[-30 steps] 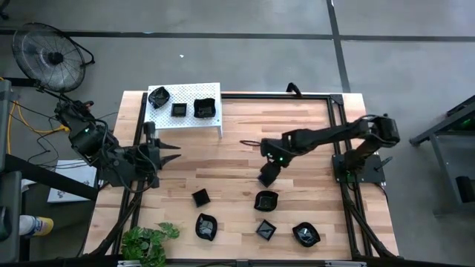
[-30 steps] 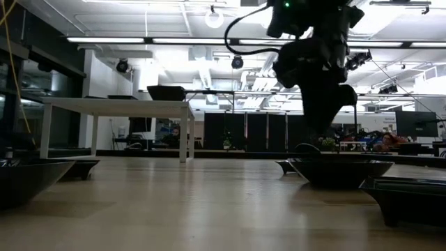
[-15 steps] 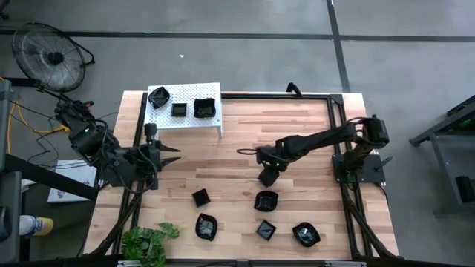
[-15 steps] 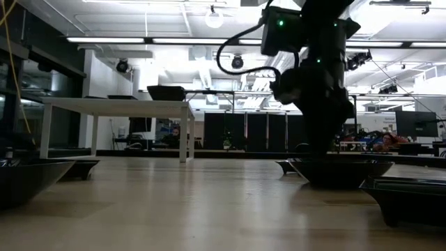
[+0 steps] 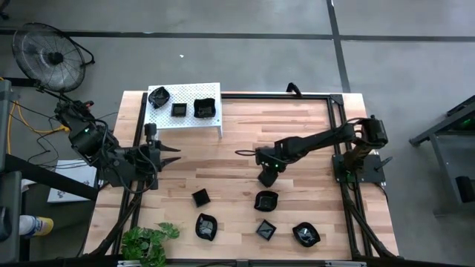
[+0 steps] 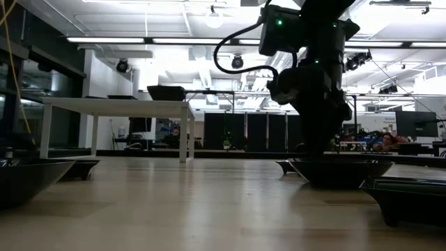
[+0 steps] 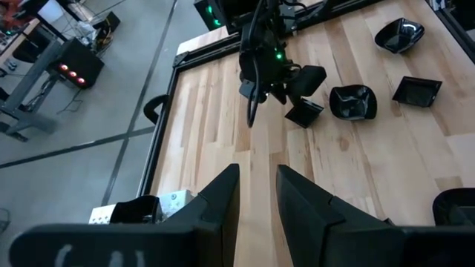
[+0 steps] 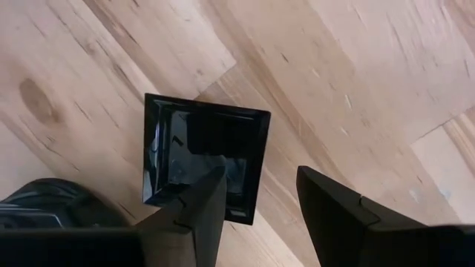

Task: Pick & Place Mini shaped plates
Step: Stack the black square plate on top of the black square plate on the shelf

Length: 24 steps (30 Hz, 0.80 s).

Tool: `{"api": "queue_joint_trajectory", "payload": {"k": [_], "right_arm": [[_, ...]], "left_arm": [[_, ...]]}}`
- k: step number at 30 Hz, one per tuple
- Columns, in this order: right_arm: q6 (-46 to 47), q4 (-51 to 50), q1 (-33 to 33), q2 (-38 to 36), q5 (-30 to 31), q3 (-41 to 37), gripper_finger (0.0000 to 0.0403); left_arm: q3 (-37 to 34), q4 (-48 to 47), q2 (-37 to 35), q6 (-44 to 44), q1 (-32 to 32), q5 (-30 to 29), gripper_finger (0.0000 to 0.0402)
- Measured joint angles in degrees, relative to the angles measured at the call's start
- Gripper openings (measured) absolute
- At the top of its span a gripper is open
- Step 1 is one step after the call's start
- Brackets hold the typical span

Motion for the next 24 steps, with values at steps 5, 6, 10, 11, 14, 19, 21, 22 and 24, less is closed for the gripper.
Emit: {"api": "queue_joint_trajectory", "payload": {"k": [5, 6, 10, 11, 14, 19, 21, 22, 24], "right_arm": [[-1.08, 0.13, 0.0, 0.2, 0.0, 0.0, 0.0161], [-1.43, 0.1, 0.0, 0.24, 0.0, 0.0, 0.0161], [-1.79, 0.31, -0.02, 0.8, -0.65, 0.0, 0.0161], [-1.81, 0.39, 0.0, 1.03, -0.67, 0.0, 0.0161], [-1.76, 0.88, -0.02, 1.34, -0.74, 0.0, 0.0161], [-2.72, 1.13, -0.04, 2.19, -0.8, 0.0, 0.0161], [-2.66, 0.89, -0.44, 2.23, -1.03, 0.0, 0.0161], [-2.62, 0.77, -0.54, 2.27, -1.34, 0.0, 0.0161], [-2.58, 1.06, -0.55, 2.71, -1.44, 0.02, 0.0161]], "left_arm": [[0.0, 0.0, 0.0, 0.0, 0.0, 0.04, 0.0085], [0.0, 0.0, 0.0, 0.0, 0.0, 0.04, 0.0085], [0.0, 0.02, 0.01, 0.0, 0.0, 0.06, 0.0085], [0.0, 0.02, 0.0, 0.0, 0.0, 0.07, 0.0085], [0.0, 0.07, 0.0, 0.0, 0.0, 0.07, 0.0085], [0.0, 0.41, 0.0, 0.02, 0.0, 0.05, 0.0085], [-0.01, 0.4, 0.0, 0.04, 0.0, 0.04, 0.0085], [0.0, 0.42, 0.0, 0.04, 0.0, 0.04, 0.0085], [0.0, 0.4, 0.0, 0.06, 0.0, 0.07, 0.0085]]}}
